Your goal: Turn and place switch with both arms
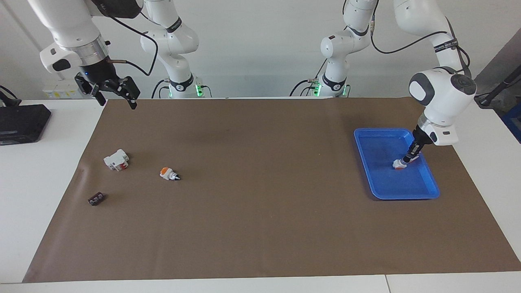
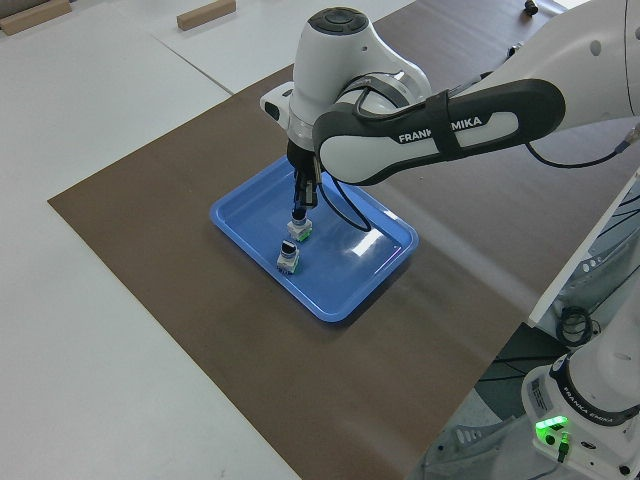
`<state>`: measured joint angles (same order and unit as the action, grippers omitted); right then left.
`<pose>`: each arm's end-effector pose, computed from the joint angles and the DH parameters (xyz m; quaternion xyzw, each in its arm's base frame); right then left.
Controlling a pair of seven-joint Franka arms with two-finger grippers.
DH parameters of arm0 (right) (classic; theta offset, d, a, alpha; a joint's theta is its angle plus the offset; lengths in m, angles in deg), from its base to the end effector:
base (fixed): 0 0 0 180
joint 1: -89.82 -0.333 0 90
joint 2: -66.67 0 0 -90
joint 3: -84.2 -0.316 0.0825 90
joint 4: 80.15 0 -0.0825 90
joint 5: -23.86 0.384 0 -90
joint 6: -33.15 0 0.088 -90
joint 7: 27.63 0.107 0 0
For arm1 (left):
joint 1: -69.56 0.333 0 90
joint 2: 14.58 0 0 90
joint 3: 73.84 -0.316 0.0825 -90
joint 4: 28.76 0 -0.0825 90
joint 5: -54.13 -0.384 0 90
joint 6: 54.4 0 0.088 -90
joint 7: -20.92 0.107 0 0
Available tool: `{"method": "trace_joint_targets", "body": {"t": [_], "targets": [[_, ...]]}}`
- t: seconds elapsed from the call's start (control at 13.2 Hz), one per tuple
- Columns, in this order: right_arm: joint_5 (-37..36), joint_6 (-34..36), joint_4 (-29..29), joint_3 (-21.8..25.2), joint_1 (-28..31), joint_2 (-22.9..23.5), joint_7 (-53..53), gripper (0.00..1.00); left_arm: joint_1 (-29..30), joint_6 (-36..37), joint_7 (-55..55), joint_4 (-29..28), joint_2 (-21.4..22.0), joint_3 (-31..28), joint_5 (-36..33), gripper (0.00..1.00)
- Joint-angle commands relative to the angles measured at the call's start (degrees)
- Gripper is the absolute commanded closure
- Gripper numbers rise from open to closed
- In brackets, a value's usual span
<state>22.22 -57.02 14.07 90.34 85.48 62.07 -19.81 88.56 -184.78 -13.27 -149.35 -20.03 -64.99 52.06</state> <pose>0.5291 -0.0221 0.6333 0.9964 -0.0837 0.0051 0.0098 0.5578 0.1019 0.3811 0.9293 0.3673 0.0391 0.0013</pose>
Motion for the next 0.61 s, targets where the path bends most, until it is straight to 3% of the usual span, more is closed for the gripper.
{"method": "trace_joint_targets", "body": {"t": [0.0, 0.53], "targets": [[-1.0, 1.0, -1.1, -0.8, 0.6, 0.2, -0.4, 0.0, -0.4, 3.8, 0.6, 4.1, -1.3, 0.0, -1.3, 0.66], [-0.2, 1.3, -0.8, -0.9, 0.6, 0.0, -0.3, 0.0, -9.3, 23.4, 1.0, 26.0, -6.4, 0.2, -1.4, 0.66]]}}
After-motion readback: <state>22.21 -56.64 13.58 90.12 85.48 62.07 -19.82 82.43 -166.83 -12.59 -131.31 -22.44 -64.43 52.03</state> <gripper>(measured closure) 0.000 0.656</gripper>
